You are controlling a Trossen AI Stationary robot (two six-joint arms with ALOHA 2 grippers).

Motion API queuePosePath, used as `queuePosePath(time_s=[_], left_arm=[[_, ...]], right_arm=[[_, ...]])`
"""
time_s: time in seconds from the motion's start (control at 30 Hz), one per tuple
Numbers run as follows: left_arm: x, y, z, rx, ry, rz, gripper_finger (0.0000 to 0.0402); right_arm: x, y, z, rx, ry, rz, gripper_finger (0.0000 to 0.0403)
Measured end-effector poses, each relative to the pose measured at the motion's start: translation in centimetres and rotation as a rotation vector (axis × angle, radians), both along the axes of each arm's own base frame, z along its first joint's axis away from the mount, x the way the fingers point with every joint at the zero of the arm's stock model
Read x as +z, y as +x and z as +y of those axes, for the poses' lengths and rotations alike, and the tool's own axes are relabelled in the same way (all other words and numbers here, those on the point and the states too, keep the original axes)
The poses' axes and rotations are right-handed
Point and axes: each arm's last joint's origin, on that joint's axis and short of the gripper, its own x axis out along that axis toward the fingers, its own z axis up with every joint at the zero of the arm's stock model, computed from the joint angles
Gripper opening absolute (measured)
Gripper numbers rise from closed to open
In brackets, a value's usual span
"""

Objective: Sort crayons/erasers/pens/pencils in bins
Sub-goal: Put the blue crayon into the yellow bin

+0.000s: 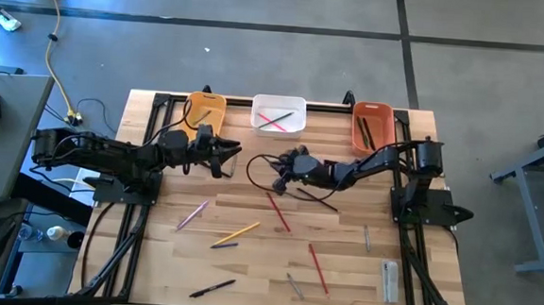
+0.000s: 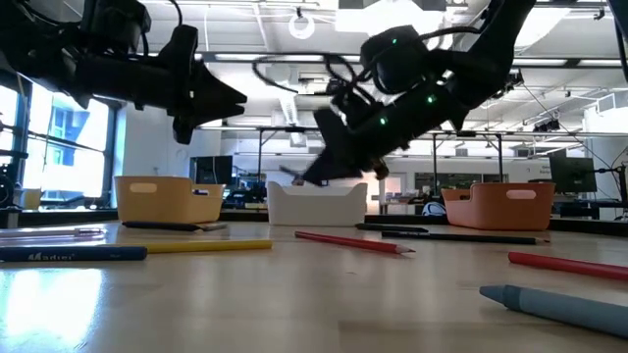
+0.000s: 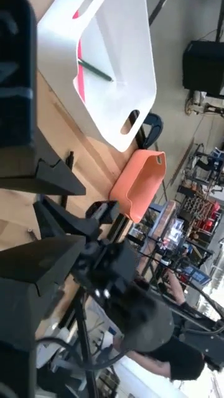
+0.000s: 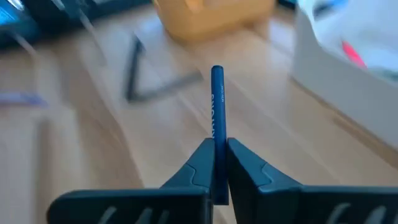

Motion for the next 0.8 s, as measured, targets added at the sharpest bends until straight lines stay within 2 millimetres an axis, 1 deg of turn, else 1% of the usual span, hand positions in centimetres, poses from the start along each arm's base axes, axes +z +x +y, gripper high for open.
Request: queuePosePath(time_s=[0.13,0.27,0.4,0.57,0.8], left_arm=[[0.0,0.0,0.0,0.011,-0.023,-0.012,0.0125],[0.1,0.0,0.1,0.032,-0.033,-0.031,0.0141],[0.5,0.1,-0.2,0.018,-0.019,-0.068,0.0149],[0.8,0.4,-0.9,-0.044,-0.004,-0.096,0.0149],[1.3,0.7,-1.8,-0.095,0.034,-0.135,0.0150]], right_arm=[[1.4,0.6,0.9,0.032,-0.021,-0.147,0.0012],[2.4,0.9,2.0,0.071,-0.058,-0.242,0.0012],[2.9,1.0,2.8,0.103,-0.109,-0.281,0.0012],[3.6,1.0,3.5,0.108,-0.174,-0.326,0.0012],[4.2,1.0,3.7,0.105,-0.215,-0.377,0.0012]])
